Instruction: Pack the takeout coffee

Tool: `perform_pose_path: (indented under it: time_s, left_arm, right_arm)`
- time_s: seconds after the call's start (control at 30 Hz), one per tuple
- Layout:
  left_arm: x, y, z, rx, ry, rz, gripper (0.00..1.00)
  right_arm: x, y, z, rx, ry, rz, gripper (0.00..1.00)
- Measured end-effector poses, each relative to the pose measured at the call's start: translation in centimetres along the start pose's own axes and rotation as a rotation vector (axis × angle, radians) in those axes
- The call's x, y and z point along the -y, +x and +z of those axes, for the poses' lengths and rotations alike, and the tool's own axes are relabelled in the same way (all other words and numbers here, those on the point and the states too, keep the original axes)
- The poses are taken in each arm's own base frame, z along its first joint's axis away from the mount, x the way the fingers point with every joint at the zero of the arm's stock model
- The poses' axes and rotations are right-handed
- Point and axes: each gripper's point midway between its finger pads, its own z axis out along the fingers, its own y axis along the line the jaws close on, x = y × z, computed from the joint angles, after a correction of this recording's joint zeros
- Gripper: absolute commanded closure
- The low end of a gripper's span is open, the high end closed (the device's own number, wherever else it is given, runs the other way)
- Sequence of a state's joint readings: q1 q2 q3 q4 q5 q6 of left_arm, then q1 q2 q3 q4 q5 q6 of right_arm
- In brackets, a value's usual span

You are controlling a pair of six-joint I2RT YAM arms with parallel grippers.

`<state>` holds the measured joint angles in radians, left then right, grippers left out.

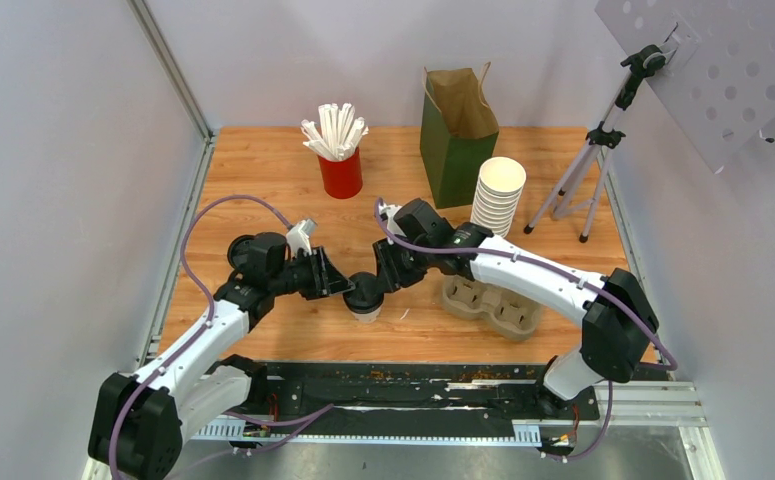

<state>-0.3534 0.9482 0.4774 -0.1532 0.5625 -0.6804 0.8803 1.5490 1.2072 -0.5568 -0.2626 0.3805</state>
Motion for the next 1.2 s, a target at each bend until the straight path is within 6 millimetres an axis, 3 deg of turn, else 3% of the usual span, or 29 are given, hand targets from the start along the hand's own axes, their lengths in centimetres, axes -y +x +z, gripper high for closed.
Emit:
perform_pose_path:
  time_s: [0.17, 0.3, 0.53, 0.87, 1.2]
  left_arm:
    - [0.1, 0.0, 0.1, -0.001, 0.007, -0.001, 0.59]
    - [0.1, 0.2, 0.2, 0.002, 0.016, -0.004, 0.59]
    - [0.1, 0.3, 0.1, 0.015, 0.016, -0.016, 0.61]
    - [0.0, 1.1, -1.2, 0.038, -0.02, -0.076, 0.52]
    - [-0.2, 1.1, -1.0, 0.028, -0.029, -0.085, 0.52]
  right_arm:
    - [-0.6, 0.6, 0.2, -0.019, -0.035, 0.008, 0.54]
    - [-1.0, 2.4, 1.1, -0.05, -0.068, 0.017, 0.63]
    - [-1.0, 2.5, 1.4, -0.001, -0.099, 0.025, 0.65]
    - [0.2, 0.3, 1.1, -0.014, -0.075, -0.088, 0.55]
    - [-1.6, -3.4, -1.3, 0.041, -0.077, -0.124, 0.64]
